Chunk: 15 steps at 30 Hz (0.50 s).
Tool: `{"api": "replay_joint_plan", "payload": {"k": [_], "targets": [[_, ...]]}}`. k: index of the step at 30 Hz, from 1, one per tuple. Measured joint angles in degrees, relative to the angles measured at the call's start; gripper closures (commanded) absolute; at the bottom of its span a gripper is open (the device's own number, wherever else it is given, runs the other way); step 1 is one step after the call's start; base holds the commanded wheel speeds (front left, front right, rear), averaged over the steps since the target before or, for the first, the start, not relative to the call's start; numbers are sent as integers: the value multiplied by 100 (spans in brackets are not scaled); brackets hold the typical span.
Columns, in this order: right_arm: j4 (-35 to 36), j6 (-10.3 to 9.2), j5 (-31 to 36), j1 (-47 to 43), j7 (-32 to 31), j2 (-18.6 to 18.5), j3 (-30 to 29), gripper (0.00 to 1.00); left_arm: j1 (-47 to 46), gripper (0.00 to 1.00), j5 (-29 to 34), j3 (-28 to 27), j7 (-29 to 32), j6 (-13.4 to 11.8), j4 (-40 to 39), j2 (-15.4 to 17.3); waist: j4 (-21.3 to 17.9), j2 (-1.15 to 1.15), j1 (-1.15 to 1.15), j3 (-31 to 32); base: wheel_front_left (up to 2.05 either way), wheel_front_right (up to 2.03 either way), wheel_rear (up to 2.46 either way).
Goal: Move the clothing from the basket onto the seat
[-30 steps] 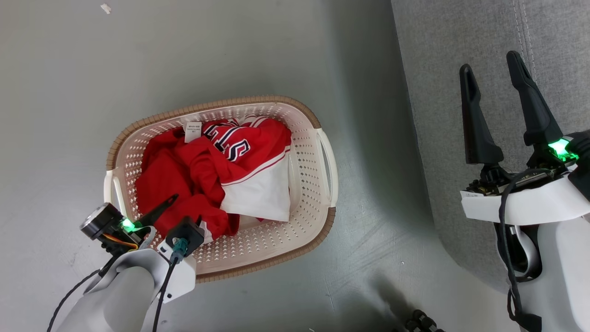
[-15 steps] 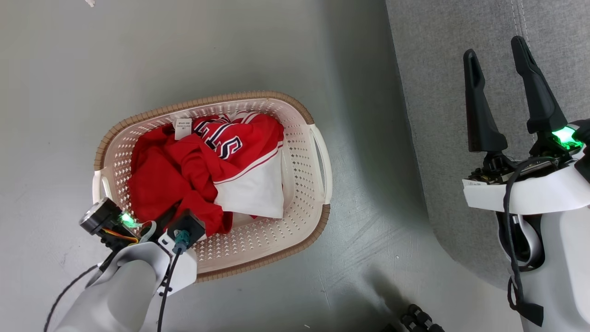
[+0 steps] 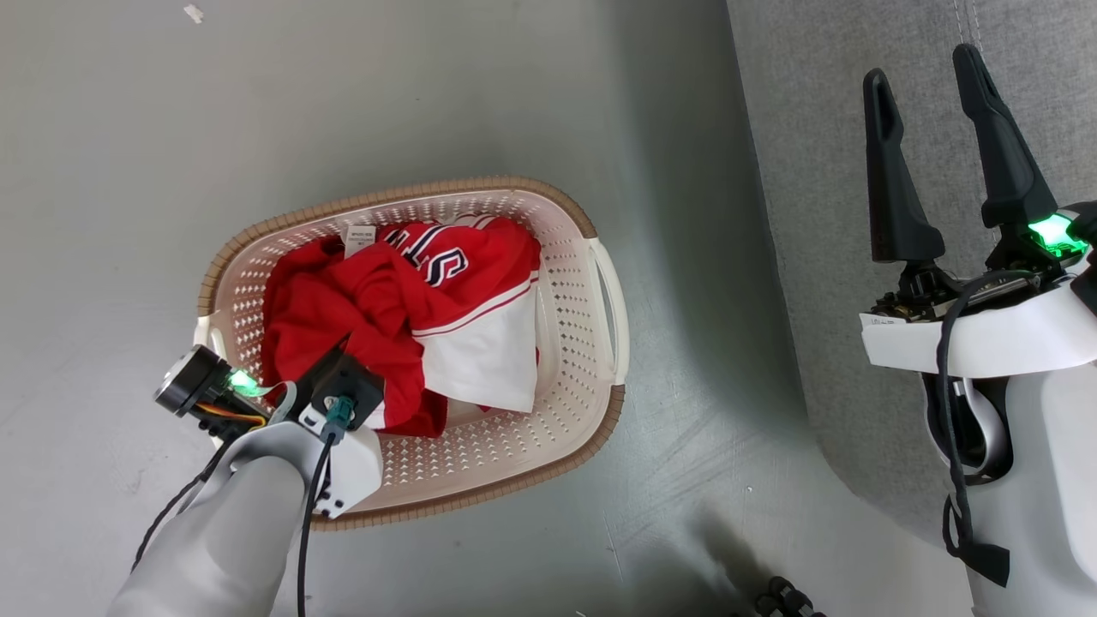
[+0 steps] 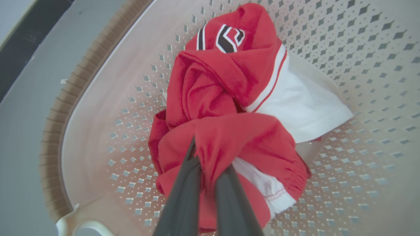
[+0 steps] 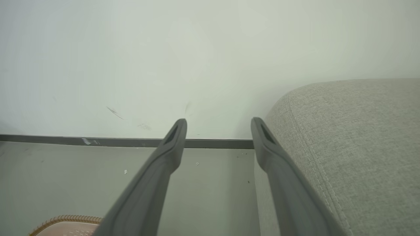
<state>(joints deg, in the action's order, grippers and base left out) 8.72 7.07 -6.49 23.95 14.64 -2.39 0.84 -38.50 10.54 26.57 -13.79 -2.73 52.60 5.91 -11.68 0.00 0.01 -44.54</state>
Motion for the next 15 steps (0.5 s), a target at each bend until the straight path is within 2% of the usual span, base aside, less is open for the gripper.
{"api": "replay_joint_plan", "payload": {"k": [11,15], "targets": [[-54,0,12,14,0,-2,-58,0,26,100,-413,-332,-51,-154,-492,-63,170,0,0,203,0,0,0],[-155,0,110,13,0,-4,-183,0,124,100,-566,-405,-52,-246,-1066,-98,273,0,0,351,0,0,0]]}}
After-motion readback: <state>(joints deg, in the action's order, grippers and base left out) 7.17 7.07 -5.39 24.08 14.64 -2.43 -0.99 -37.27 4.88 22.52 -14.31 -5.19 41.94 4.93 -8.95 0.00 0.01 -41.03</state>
